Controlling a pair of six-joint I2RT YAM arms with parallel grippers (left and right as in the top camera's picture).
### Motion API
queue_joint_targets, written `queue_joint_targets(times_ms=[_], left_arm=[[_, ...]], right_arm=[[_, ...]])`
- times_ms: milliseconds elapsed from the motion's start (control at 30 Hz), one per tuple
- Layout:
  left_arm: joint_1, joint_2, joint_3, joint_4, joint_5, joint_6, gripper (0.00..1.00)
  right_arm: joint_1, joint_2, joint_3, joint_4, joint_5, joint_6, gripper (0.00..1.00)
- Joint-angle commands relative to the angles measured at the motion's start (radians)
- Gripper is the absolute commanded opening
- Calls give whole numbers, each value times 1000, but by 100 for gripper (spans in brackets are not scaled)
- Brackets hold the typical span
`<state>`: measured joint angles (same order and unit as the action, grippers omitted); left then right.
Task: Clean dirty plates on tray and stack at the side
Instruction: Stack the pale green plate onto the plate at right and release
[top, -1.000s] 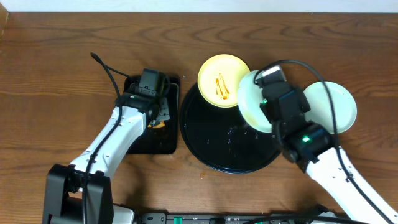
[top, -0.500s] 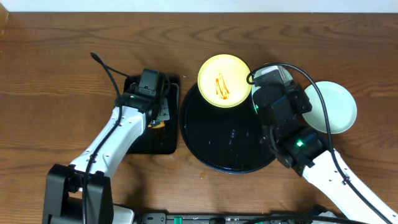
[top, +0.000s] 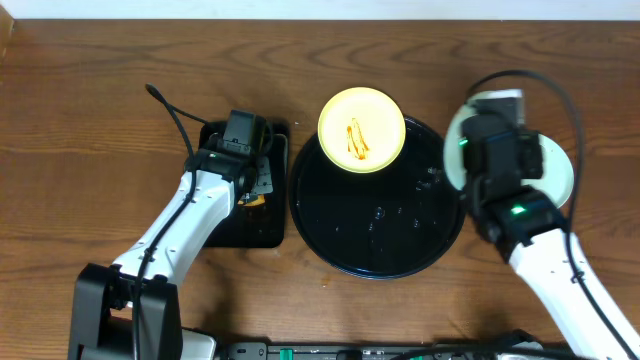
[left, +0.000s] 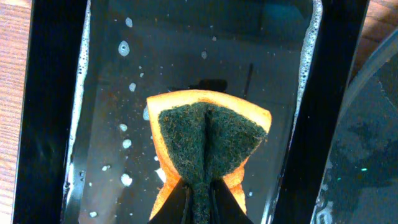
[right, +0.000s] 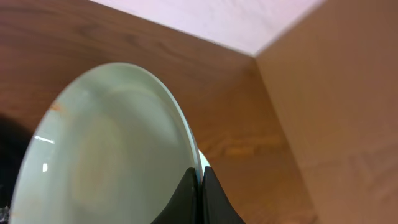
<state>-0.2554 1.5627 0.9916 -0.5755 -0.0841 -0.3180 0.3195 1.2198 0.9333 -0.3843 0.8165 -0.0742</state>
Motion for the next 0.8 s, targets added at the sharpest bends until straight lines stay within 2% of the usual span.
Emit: queue_joint_targets(times_ms=[0,133,267,500,633,700,767], left_arm=[[5,8,-6,0,-1,-10,9],[5,8,-6,0,-1,-10,9],[5,8,-6,0,-1,-10,9],[5,8,-6,0,-1,-10,9],[5,8,-6,0,-1,-10,9],[5,8,-6,0,-1,-10,9],[5,8,-6,0,-1,-10,9]], right_arm=[[-137,11,2,3,-130,108,1],[-300,49,2,5,-260,171,1],[-417,121,2,8,-299,212,1],[-497,242,2,14,-404,231,2],[-490,245,2,17,-524,230,10],[-488,244,2,1,-571,231,20],[-489,244,2,-21,-596,238,21]])
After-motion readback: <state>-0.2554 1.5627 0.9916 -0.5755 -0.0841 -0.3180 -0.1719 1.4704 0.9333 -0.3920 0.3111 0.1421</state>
